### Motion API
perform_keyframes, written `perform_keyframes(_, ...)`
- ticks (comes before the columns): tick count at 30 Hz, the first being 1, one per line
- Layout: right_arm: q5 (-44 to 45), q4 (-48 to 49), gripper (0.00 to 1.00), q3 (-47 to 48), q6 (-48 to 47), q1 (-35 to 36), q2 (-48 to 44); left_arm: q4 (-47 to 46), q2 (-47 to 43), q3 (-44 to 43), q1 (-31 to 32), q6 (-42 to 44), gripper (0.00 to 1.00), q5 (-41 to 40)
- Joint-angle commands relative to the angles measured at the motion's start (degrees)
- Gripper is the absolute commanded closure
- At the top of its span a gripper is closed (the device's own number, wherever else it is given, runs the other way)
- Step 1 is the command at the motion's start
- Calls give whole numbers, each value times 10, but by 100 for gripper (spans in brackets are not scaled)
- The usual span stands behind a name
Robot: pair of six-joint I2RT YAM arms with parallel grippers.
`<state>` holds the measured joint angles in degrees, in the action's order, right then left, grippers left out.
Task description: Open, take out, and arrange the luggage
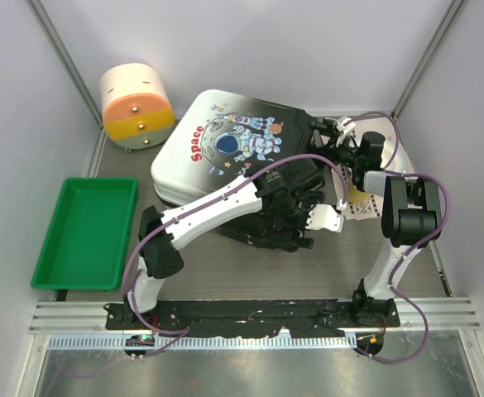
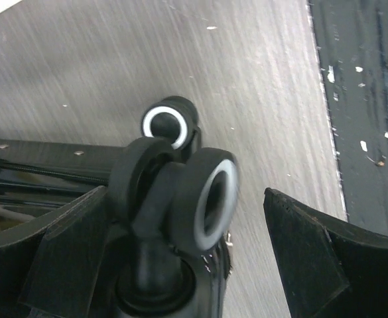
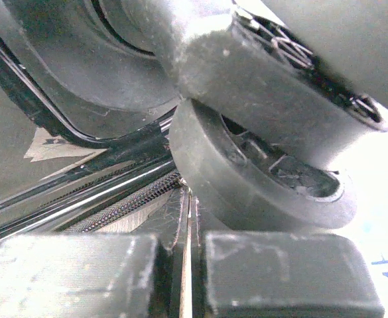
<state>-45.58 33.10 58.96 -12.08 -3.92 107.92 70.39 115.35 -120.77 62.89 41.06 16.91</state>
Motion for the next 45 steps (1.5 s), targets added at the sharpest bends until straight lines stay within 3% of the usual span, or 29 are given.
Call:
perform_keyframes(1, -35, 35, 99, 2, -7, 4, -47, -55, 15, 0, -2, -19, 1, -29)
perform_keyframes(7, -37, 35, 99, 9, -8, 5, -39, -68, 29, 6, -2, 7, 2, -43)
perform_keyframes(10, -36, 36, 99, 11, -7, 5, -37, -78, 27, 18, -3, 17, 12, -49)
perform_keyframes(14, -41, 33, 99, 7, -16, 5, -38, -75, 11, 35, -3, 33, 46, -35)
perform_keyframes(15, -42, 30, 99, 6, -20, 5, -39, -51, 7, 35, -2, 50, 62, -18)
perform_keyframes(19, -47, 19, 99, -3, -30, 5, -46, 30, -7, 41, -2, 79, 100, 14)
perform_keyframes(26, -78, -28, 99, -82, -44, 5, -130, 106, -125, 192, -2, 155, 100, 50)
perform_keyframes(31, -79, -132, 99, -136, -154, -1, -210, 113, -236, 353, -2, 213, 100, 23)
perform_keyframes(39, -95, -150, 99, -111, -221, -37, -180, 135, -282, 433, -2, 271, 100, 14)
perform_keyframes(41, -96, -133, 99, -76, -195, -37, -147, 138, -283, 440, -2, 276, 100, 9)
perform_keyframes(45, -86, 13, 99, -51, -102, -57, -119, 141, -281, 440, -2, 271, 100, 15)
